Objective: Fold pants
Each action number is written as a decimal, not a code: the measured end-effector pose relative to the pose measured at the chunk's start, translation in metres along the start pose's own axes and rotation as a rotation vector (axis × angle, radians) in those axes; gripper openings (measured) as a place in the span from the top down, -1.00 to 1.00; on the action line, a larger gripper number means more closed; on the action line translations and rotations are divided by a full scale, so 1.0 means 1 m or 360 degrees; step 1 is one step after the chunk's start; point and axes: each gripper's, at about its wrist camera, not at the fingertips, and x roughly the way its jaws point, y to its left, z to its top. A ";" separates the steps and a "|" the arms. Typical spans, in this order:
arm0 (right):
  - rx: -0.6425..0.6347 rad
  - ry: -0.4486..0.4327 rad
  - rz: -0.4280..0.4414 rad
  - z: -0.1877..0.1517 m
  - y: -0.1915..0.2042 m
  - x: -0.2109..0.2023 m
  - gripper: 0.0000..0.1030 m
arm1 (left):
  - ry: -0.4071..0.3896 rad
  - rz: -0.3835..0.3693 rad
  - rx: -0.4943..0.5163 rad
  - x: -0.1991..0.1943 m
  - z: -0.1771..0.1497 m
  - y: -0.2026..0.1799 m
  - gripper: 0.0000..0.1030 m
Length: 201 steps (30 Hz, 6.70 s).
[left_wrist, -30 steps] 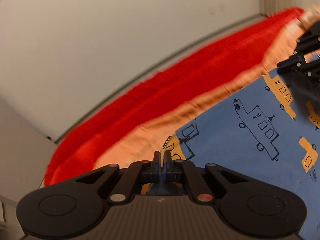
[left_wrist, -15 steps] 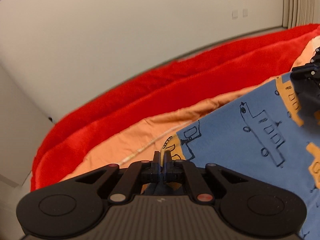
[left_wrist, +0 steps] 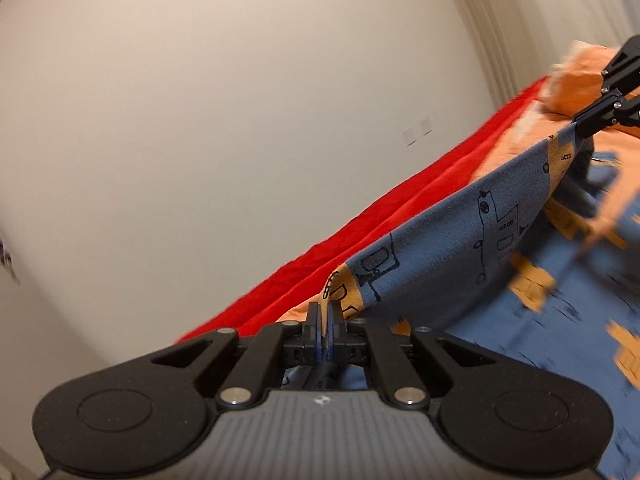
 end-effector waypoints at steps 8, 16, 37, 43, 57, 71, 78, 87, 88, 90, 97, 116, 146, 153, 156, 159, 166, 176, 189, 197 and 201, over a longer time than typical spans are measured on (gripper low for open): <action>-0.0046 0.0203 0.0173 -0.050 0.070 -0.030 1.00 | 0.0069 -0.0051 0.0269 -0.056 -0.057 -0.060 0.96; -0.0256 0.0313 0.0228 -0.086 0.113 -0.021 1.00 | 0.0169 -0.0026 0.0289 -0.057 -0.104 -0.096 0.96; -0.0468 0.0356 0.0228 -0.110 0.120 -0.015 0.53 | 0.0261 -0.0051 0.0287 -0.062 -0.117 -0.112 0.54; -0.0256 0.0292 0.0027 -0.117 0.083 -0.046 -0.43 | 0.0105 -0.0095 -0.0252 -0.085 -0.078 -0.115 -0.99; 0.0953 0.0217 -0.0181 -0.126 -0.121 -0.040 -0.90 | -0.0044 -0.0764 -0.0801 -0.003 0.037 -0.231 -0.53; 0.0944 0.0760 -0.0250 -0.106 -0.141 0.129 0.18 | 0.0354 -0.0923 -0.1197 0.049 0.030 -0.227 0.40; 0.1033 0.0479 -0.0311 -0.098 -0.151 0.084 1.00 | 0.0353 -0.0865 -0.1082 0.039 0.043 -0.231 0.91; 0.1321 -0.0091 -0.0508 -0.138 -0.141 -0.107 0.99 | 0.0046 -0.0829 -0.0518 -0.014 0.066 -0.254 0.97; 0.1347 -0.0081 -0.0528 -0.147 -0.136 -0.121 0.99 | 0.0032 -0.0834 -0.0440 -0.019 0.065 -0.260 0.97; 0.1405 -0.0034 -0.0563 -0.168 -0.124 -0.141 0.99 | 0.0028 -0.0848 -0.0300 -0.024 0.059 -0.274 0.97; 0.1589 0.0142 -0.0560 -0.233 -0.094 -0.143 0.85 | 0.0110 -0.0833 -0.0107 -0.021 0.034 -0.308 0.97; 0.1665 0.0148 -0.0697 -0.251 -0.104 -0.168 0.89 | 0.0108 -0.0791 0.0019 -0.023 0.030 -0.308 0.99; 0.0542 0.0468 -0.0819 -0.201 -0.056 -0.127 -0.66 | 0.0387 -0.0209 -0.0668 -0.052 -0.045 -0.120 -0.52; 0.0619 0.0267 -0.0215 -0.154 -0.043 -0.060 -0.72 | 0.0345 -0.0322 -0.0474 0.055 0.032 -0.086 -0.61; 0.0583 0.0262 -0.0019 -0.142 -0.028 -0.025 -0.72 | 0.0522 -0.0453 -0.0475 0.114 0.042 -0.083 -0.45; 0.0445 0.0268 0.0060 -0.133 -0.015 -0.002 -0.72 | 0.0665 -0.0587 -0.0427 0.146 0.042 -0.089 -0.23; 0.0467 0.0276 0.0053 -0.147 -0.019 0.016 -0.75 | 0.0570 -0.0500 -0.0192 0.143 0.051 -0.108 0.92; 0.0409 0.0259 -0.0061 -0.148 -0.005 0.011 -0.89 | 0.0357 -0.0330 -0.0232 0.108 0.038 -0.094 -0.07; 0.0380 0.0225 0.0090 -0.102 0.046 0.037 -0.95 | 0.0318 0.0159 -0.1588 -0.078 -0.133 0.033 -0.69; 0.0194 0.0271 -0.0014 -0.081 0.094 0.049 -0.98 | 0.0227 -0.0153 -0.1980 -0.040 -0.160 0.022 -0.66; 0.0161 0.0275 -0.0072 -0.076 0.107 0.048 -0.98 | 0.0249 -0.0226 -0.2195 -0.026 -0.168 0.024 -0.07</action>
